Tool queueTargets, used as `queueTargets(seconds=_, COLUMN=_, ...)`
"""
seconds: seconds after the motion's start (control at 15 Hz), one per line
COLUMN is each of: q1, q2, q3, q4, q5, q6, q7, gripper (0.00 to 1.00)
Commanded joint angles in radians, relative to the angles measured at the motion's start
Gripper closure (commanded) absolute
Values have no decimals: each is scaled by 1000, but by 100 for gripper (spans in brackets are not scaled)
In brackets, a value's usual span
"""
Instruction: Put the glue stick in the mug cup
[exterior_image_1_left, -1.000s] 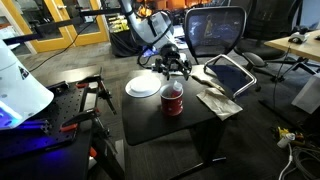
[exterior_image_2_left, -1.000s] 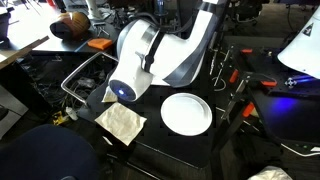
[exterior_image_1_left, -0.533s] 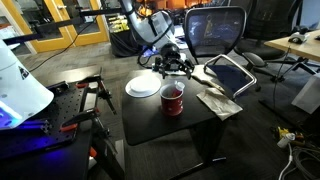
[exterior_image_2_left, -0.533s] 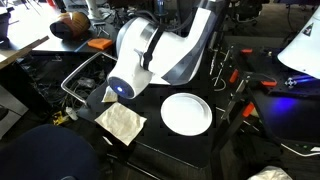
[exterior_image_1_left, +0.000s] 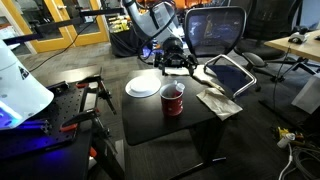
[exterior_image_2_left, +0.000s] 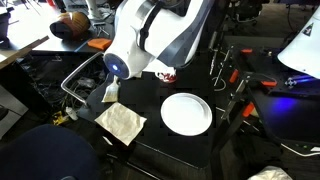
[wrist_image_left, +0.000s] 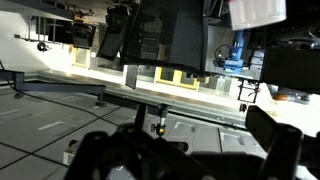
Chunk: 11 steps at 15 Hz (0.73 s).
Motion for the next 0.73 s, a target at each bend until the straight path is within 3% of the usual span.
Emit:
queueTargets(seconds=0.0, q1=-32, q2=-122, q3=16, q4=-103, q5=26, q6=7, q7=-5, gripper=0)
queueTargets(seconds=0.47, q1=-42, q2=-245, q3=22, q4=-191, q5=50, q6=10, q7=-5, gripper=0)
queueTargets(seconds=0.53, q1=-30, q2=-175, q3=10, q4=-127, q5=35, q6=-6, q7=1, gripper=0)
queueTargets(seconds=0.67, q1=-31, q2=-197, q3=12, q4=-145, q5=38, q6=-6, q7=1, gripper=0)
